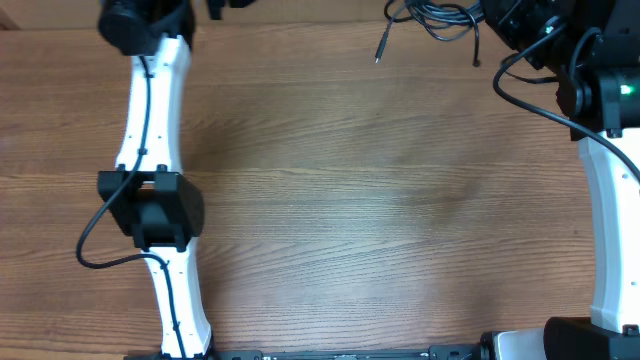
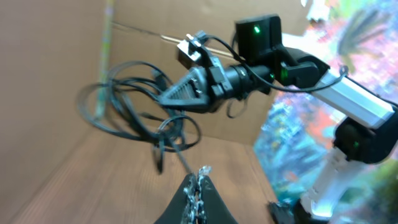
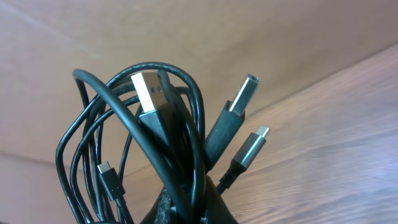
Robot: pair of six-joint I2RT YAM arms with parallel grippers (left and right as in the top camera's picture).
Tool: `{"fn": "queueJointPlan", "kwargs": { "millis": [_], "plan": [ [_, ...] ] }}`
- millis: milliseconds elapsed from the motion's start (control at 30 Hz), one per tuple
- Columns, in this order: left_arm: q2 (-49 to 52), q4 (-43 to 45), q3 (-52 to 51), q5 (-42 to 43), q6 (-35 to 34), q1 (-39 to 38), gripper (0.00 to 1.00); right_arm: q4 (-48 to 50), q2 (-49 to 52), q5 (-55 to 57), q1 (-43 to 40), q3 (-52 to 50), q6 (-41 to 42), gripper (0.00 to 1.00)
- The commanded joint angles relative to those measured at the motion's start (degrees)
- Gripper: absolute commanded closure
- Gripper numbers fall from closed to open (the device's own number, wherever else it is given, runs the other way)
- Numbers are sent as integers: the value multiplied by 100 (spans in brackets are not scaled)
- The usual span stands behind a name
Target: Untangle cables
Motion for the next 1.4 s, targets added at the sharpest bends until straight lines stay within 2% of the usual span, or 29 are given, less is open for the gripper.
{"fn": "queueJointPlan", "kwargs": {
  "millis": [0,33,67,267,300,333,367,433,467,533,567,733,1233,1367],
  "plan": [
    [31,-251,81,109,597,-452,87,227,-153,-461,68,155,177,96],
    [59,-442,81,109,796,-496,70,238,-153,-498,68,157,177,96],
    [70,-699,81,109,1029,-525,58,232,-153,-498,68,157,177,96],
    [216,-2747,74,109,2599,-461,57,83,-153,-496,39,157,144,94],
    [238,-3086,74,109,2855,-448,54,81,-153,-496,39,157,144,94],
    [247,-3366,74,109,3053,-444,45,81,-153,-496,39,157,144,94],
    [262,-3698,70,109,3311,-444,43,83,-153,-496,39,157,144,94],
    [284,-4325,70,109,3803,-444,54,87,-153,-496,39,157,146,95],
    [297,-4544,70,109,4006,-448,57,92,-153,-496,39,157,146,95],
    [369,-5099,70,109,4562,-474,50,127,-153,-514,39,157,149,95],
    [398,-5180,70,109,4658,-483,50,157,-153,-568,39,157,155,94],
    [481,-5193,70,109,4828,-538,56,608,-153,-1001,39,157,457,96],
    [481,-5110,70,109,4732,-839,45,890,-153,-981,39,157,592,96],
    [481,-4734,72,109,4430,-894,44,883,-153,-804,39,157,555,96]
  ]
}}
